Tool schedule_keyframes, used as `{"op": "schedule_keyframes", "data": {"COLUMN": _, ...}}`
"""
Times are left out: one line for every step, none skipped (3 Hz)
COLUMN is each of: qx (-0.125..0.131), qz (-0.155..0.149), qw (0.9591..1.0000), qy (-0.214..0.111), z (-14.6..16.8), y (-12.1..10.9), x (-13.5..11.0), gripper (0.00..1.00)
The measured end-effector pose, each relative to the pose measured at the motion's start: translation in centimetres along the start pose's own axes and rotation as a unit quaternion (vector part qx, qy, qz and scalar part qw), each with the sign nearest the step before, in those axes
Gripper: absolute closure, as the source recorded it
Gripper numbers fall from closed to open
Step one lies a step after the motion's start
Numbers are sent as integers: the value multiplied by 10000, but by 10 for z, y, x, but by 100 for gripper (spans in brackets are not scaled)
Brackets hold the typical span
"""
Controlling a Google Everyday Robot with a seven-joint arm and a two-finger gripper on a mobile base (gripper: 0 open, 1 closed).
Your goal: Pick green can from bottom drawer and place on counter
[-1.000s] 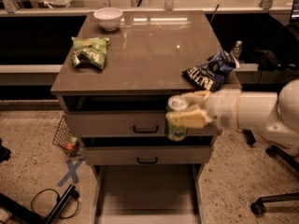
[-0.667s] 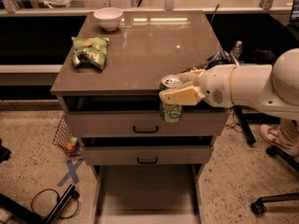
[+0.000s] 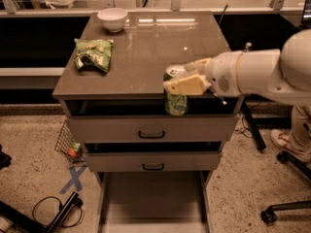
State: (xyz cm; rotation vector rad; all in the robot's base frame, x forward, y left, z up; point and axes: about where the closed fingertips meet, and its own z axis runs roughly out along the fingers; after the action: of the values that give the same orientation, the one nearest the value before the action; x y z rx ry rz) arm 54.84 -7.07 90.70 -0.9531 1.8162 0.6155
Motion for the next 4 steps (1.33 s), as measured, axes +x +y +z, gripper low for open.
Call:
{"op": "schedule_keyframes", "data": {"qx": 198, "qz": 44, "qw": 9998, "qy": 26, "z": 2, "y": -39, "x": -49, "gripper": 100}}
{"op": "schedule_keyframes", "data": {"qx": 491, "qz": 214, "qw": 9982, "qy": -256, "z": 4, "y": -105, "x": -105, "gripper": 100}}
{"op": "schedule_keyframes", "data": {"qx": 574, "qz": 264, "qw": 9961, "qy": -619, "z": 18, "y": -150, "x": -123, "gripper": 100}}
{"op": "schedule_keyframes", "data": {"qx": 739, "qz": 257, "qw": 9923, "qy": -959, "z": 42, "y": -188, "x": -131, "gripper": 100}}
